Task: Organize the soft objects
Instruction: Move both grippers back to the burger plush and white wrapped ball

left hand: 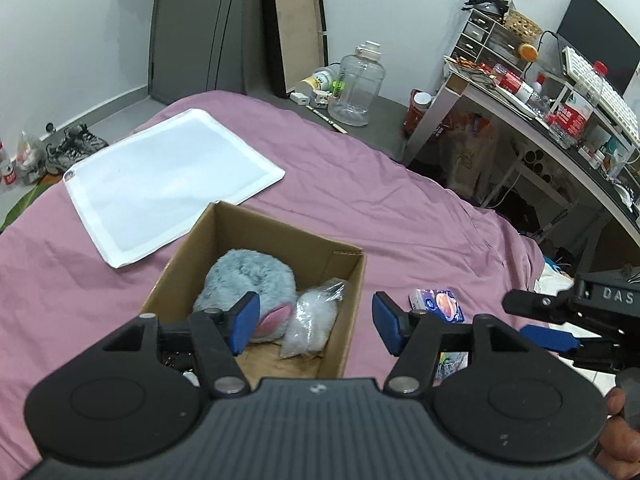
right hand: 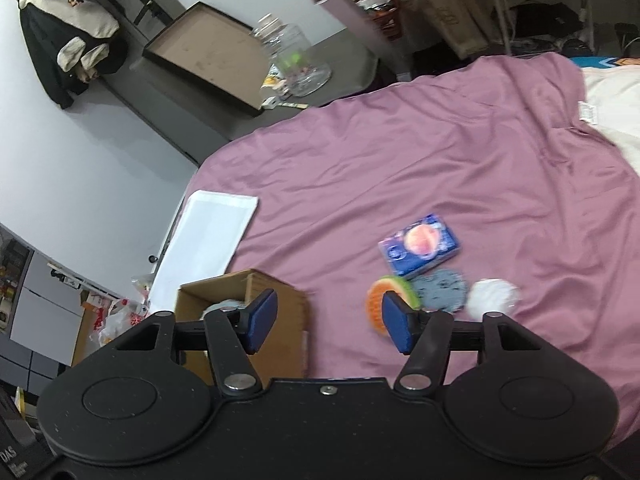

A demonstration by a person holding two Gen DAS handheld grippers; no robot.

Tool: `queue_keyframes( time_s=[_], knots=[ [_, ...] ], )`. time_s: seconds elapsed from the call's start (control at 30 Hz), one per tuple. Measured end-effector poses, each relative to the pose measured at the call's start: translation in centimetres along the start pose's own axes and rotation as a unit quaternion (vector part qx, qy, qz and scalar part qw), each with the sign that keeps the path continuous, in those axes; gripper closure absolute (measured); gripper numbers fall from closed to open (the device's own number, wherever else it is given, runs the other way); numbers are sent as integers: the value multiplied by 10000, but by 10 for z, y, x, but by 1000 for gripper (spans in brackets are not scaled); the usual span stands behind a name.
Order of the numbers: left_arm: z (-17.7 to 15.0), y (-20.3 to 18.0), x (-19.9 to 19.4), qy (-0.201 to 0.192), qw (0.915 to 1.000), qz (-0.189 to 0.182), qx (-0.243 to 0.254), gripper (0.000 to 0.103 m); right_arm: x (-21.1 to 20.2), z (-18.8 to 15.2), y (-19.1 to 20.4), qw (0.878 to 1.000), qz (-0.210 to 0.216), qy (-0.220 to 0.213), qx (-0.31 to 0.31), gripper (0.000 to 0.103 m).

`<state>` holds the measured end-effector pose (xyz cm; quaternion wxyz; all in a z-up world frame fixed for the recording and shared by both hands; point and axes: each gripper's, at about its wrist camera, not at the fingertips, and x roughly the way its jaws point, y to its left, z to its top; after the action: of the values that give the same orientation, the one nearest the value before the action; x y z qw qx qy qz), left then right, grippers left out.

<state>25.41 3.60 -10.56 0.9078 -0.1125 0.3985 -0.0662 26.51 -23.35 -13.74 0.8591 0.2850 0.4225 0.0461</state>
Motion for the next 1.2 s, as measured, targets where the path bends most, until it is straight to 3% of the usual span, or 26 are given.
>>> queue_keyframes(
  time_s=[0.3, 0.57, 1.2],
  knots=[
    [-3, -34, 0, -140, 9995, 44, 266, 41, -9, 5, -47, 9998, -41, 11, 194, 43],
    [-11, -65, 13, -89, 9983, 125, 563, 41, 8, 2, -89, 9979, 43, 139, 630, 42],
    [-9, -112, 86, 824, 9930, 261, 808, 41, 71, 1, -158, 9803, -18, 874, 1770, 43]
  ],
)
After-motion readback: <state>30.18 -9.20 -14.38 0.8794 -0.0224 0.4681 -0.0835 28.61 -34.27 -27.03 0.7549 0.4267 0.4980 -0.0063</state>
